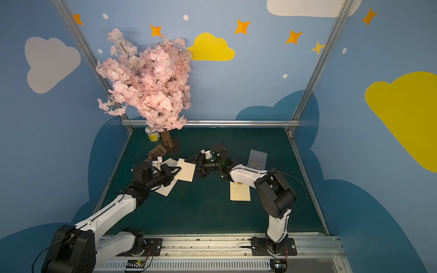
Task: Fold the letter paper in half and place it into the envelope
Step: Fold the letter paper at the center of the board.
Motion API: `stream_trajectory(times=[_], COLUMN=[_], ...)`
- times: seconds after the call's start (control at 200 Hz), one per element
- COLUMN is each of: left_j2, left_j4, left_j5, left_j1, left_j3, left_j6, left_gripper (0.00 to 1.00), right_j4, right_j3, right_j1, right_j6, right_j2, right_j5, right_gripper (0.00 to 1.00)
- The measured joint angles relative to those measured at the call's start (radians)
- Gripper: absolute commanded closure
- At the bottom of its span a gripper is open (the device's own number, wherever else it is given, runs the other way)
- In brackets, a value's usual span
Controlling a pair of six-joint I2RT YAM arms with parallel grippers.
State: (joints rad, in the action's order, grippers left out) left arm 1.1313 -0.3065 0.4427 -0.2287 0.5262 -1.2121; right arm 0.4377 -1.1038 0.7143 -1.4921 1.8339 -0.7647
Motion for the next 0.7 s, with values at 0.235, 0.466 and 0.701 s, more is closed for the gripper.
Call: stream_trajectory(times=[0.235,0.466,0.701], left_j2=[0.066,0.182,0.196], left_j4=[-0.033,-0.101,-0.132], left_j5=[0.04,0.1,0.124], left_j1=[0.0,0.0,0.0], left_j3=[0.06,0.061,0.061], left_j6=[-0.007,-0.038,-0.041], left_gripper=[0.97,0.97,0.97], right_j4=[0.035,0.43,0.527], right_j3=[0.087,0.1,0.1], right_j1=[-0.029,-0.026,-0.01], right_j6=[-0.023,-0.222,-0.277], right_j2=[0.001,0.126,0.159], right_j5=[-0.045,-0.074,-0.083], right_gripper=[0.1,0.13,0.47])
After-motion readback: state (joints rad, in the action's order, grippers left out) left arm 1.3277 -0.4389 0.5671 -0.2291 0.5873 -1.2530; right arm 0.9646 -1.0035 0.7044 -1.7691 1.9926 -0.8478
